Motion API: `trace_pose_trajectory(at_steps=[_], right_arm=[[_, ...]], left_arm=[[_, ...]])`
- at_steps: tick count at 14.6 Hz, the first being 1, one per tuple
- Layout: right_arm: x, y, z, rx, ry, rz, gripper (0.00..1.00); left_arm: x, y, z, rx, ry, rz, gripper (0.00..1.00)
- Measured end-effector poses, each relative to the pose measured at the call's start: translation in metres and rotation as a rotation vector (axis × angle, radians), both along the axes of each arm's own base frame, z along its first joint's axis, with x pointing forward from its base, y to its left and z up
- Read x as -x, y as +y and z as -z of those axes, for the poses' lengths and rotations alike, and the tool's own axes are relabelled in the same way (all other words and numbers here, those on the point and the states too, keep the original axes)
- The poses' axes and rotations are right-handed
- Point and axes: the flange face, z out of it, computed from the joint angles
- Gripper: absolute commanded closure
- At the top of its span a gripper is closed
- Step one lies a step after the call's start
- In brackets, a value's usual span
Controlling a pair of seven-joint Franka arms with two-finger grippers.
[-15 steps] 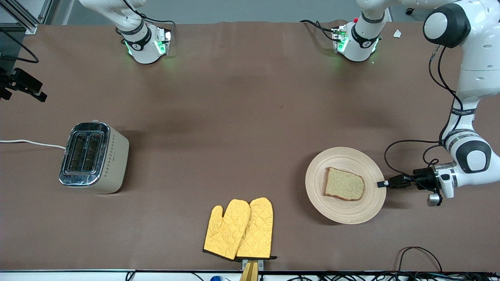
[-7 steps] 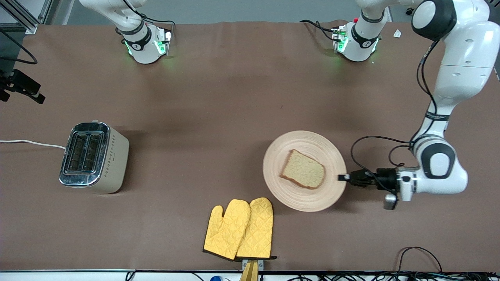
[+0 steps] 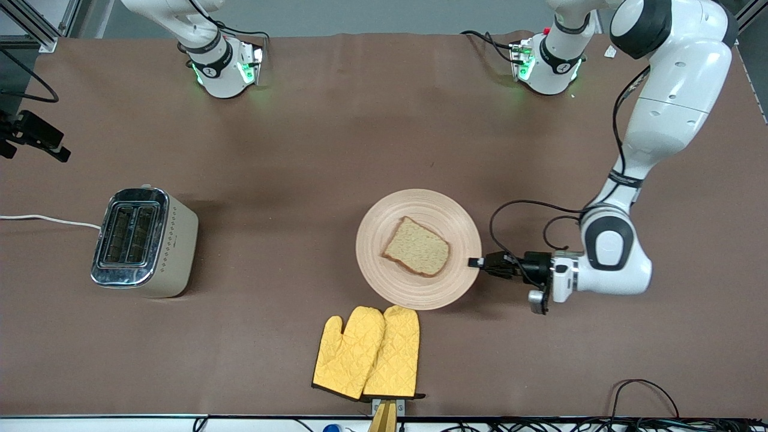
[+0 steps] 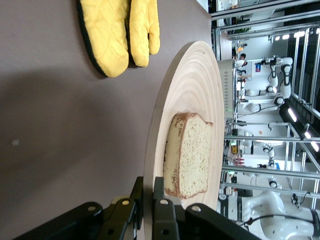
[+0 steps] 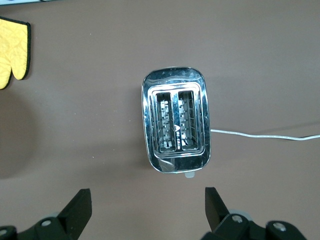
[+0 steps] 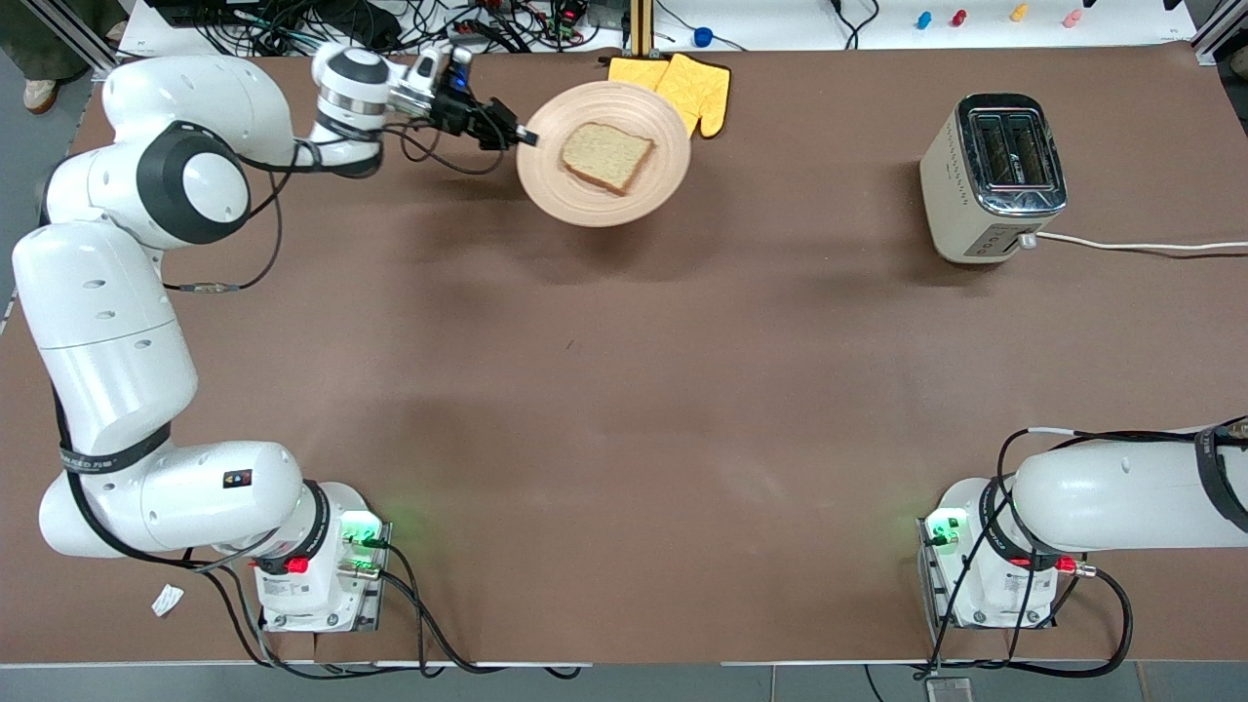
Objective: Move plate and put bread in toaster
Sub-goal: 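Slide the wooden plate with the left gripper toward the toaster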
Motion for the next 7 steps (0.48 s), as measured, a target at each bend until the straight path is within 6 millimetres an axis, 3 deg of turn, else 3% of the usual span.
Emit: trace_pose_trajectory(at_steps=[3, 7], right_arm=[[0.001, 0.0, 0.001, 0.002, 0.007, 0.0, 0.0], [0.001, 0.0, 0.002, 0.002, 0.014, 0.0, 0.0]], left_arm=[[0.022, -0.047, 0.011, -0.017, 0.006, -0.06, 1.0], [0.051, -0.094, 0.024, -0.076, 0.012, -0.132, 1.0]])
